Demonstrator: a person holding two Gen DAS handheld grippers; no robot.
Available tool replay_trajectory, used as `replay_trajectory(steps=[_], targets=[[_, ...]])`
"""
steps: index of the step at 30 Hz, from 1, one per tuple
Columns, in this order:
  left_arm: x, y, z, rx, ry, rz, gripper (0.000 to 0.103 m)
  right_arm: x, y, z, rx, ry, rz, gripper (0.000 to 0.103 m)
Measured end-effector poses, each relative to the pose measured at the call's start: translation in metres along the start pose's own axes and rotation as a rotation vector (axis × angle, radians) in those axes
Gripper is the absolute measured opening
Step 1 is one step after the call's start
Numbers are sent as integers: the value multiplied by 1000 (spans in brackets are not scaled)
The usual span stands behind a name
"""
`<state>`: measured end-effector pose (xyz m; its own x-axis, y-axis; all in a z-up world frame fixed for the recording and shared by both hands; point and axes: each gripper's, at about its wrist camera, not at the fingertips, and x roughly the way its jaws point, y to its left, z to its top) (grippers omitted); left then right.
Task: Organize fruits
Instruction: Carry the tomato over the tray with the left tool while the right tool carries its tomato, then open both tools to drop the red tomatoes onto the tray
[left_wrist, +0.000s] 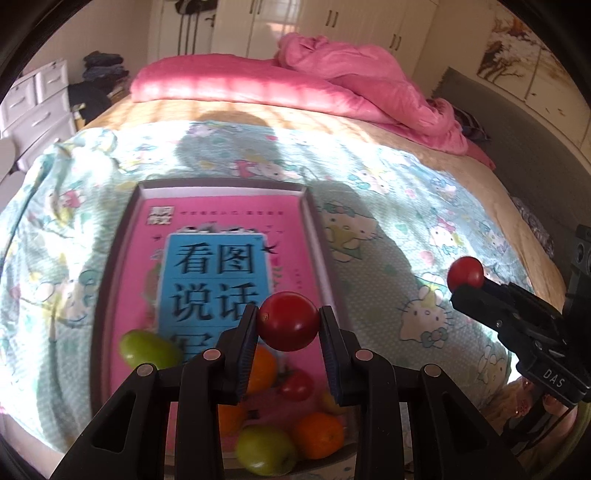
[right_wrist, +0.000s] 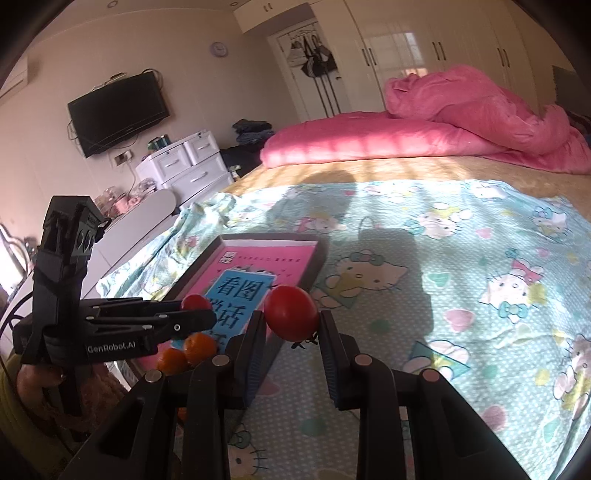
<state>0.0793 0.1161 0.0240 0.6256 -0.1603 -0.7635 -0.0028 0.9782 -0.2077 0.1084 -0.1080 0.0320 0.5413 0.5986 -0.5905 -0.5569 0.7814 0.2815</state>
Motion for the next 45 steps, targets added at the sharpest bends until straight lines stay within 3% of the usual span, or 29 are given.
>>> replay_trajectory(steps=[11, 23, 45], targets=[[-19, 58, -22, -80, 2, 75, 34, 25, 51, -15, -104, 74, 78, 29], [-13, 95, -51, -144, 54, 115, 34, 62, 96, -47, -203, 198, 125, 29], [11, 96, -64, -144, 111, 109, 34, 85, 89, -56, -170, 247, 83, 30]])
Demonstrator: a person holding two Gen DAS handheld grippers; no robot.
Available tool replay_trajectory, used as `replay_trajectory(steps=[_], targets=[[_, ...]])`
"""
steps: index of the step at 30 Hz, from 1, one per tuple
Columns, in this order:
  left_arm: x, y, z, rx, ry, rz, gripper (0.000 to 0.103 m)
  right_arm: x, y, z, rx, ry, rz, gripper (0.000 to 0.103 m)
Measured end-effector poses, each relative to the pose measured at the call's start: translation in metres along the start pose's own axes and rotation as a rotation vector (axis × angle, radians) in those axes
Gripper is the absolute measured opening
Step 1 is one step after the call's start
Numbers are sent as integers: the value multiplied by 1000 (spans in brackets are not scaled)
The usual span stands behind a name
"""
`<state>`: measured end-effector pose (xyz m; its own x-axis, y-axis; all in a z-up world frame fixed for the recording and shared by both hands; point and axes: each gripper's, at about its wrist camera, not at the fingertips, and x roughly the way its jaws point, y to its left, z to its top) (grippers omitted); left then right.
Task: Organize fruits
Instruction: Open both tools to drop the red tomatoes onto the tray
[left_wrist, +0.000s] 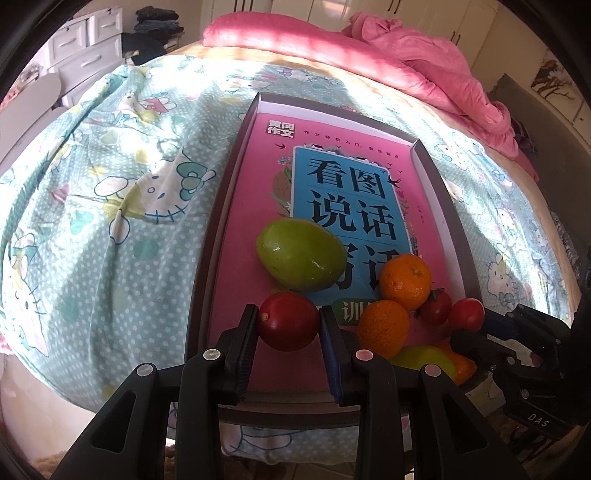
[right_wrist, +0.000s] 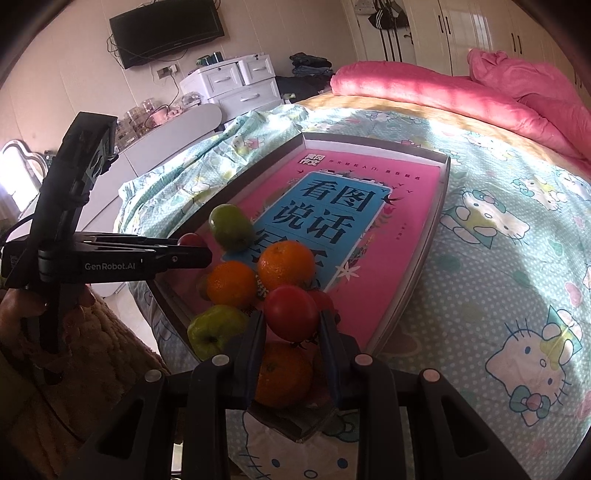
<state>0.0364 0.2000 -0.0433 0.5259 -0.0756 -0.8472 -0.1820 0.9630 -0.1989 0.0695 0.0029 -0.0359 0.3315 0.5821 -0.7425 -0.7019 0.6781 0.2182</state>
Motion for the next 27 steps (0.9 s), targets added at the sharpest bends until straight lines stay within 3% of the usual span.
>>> replay_trajectory(steps=[8, 12, 14, 19, 21, 25, 27], targets=[[2, -1, 0, -2, 4, -12, 34, 0, -5, -2, 36, 7, 23, 30], [-2, -4, 1, 7, -10, -14, 49, -2, -1, -1, 15, 6, 5, 32], [-6, -6, 1, 16, -18, -10, 51, -3, 2, -1, 0, -1, -6, 38], [-22, -10, 1, 28, -55, -3, 64, -10, 6, 1, -18, -26, -24, 43], [-32, -13, 2, 31, -80, 5, 74, -16, 8, 2, -29, -50, -33, 44], [-52, -18, -1, 20, -117, -1, 78, -34, 13, 3, -39, -106, -55, 61], [-62, -19, -7, 8, -131, 4, 79, -47, 17, 3, -47, -146, -76, 62]])
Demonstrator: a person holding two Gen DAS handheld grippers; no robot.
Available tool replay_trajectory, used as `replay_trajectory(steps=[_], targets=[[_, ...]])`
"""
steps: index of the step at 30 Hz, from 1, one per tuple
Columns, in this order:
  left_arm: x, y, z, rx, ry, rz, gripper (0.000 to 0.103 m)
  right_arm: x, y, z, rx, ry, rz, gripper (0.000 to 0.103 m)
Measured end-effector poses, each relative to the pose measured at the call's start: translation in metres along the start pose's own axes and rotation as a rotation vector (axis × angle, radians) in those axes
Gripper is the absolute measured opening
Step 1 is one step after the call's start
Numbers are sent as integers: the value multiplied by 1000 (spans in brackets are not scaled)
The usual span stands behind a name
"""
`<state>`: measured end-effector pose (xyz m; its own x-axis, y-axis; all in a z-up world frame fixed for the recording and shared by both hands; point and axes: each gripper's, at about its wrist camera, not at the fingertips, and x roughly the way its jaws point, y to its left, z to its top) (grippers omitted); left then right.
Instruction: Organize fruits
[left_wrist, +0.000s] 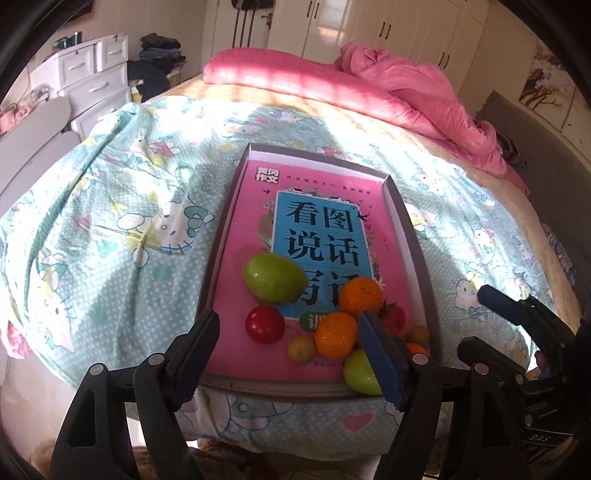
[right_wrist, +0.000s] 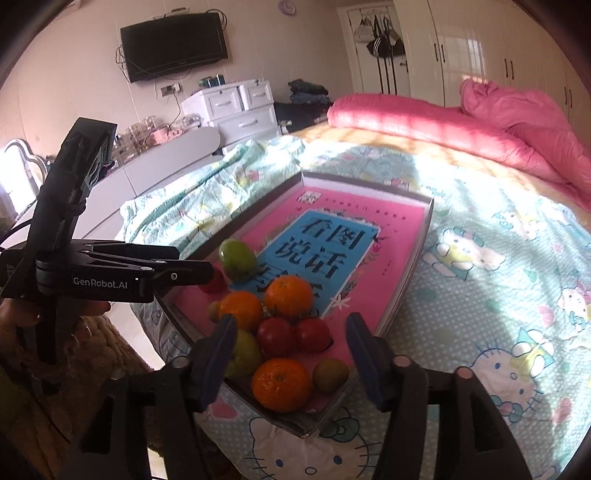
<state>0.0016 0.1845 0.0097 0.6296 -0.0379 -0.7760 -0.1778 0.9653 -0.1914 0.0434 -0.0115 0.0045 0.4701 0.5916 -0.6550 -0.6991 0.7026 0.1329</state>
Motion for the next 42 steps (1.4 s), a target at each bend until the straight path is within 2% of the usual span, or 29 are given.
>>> replay_trajectory(steps=[1, 5, 13, 18, 20, 25, 42], targets=[[-7, -1, -4, -8, -7, 15, 79, -7, 2, 1, -4, -16, -13, 64], [-33, -1, -18, -35, -45, 46, 79, -33, 12, 2, -14, -68, -62, 81], [-66, -21, -55, -31, -53, 94, 80, -73, 23, -12, 64, -73, -92, 96], [-72, -32, -74, -36, -21, 81, 80, -90, 30, -27, 93, -52, -138, 101], [-74, -39, -81, -17, -15, 94, 80, -95, 34, -34, 93, -44, -161, 101], [-78, -56, -96, 24, -7, 75, 80, -104, 40, -50, 107, -13, -189, 102], [-79, -56, -96, 13, -18, 85, 80, -108, 38, -58, 103, -3, -223, 102]])
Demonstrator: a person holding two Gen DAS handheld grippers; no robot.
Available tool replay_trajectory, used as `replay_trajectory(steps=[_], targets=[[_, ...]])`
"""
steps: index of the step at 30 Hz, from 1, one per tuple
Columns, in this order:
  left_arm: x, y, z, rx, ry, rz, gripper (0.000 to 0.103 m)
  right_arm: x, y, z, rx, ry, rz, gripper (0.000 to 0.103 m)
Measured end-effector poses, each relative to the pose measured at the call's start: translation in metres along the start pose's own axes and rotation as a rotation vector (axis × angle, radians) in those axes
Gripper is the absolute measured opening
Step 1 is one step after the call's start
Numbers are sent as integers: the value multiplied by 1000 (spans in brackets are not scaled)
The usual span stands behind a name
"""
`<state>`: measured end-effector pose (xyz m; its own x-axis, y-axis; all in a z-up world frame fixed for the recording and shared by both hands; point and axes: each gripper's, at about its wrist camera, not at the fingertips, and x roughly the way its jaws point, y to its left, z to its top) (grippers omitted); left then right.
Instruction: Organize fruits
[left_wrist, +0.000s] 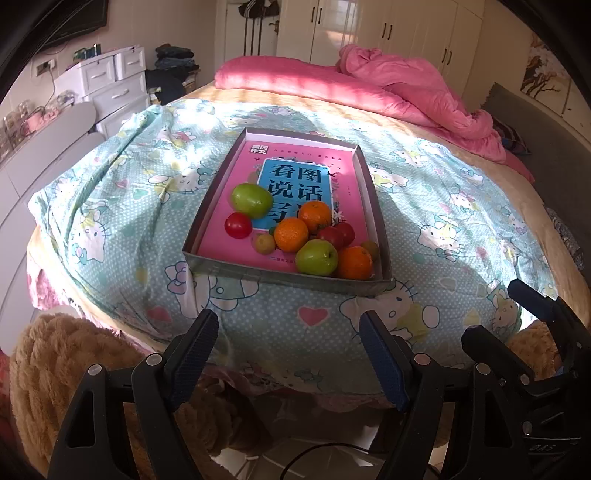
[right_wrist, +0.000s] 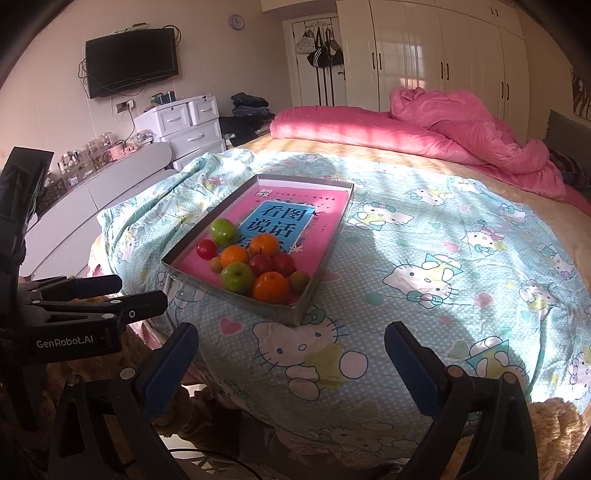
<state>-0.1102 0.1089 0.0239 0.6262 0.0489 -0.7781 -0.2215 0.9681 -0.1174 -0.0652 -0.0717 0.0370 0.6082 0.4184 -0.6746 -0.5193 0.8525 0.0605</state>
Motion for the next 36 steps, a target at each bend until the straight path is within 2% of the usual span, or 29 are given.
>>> replay_trajectory(steps=[36], targets=[[-1, 1, 2, 9, -13, 27, 80, -2, -2, 2, -2, -11, -14, 102]])
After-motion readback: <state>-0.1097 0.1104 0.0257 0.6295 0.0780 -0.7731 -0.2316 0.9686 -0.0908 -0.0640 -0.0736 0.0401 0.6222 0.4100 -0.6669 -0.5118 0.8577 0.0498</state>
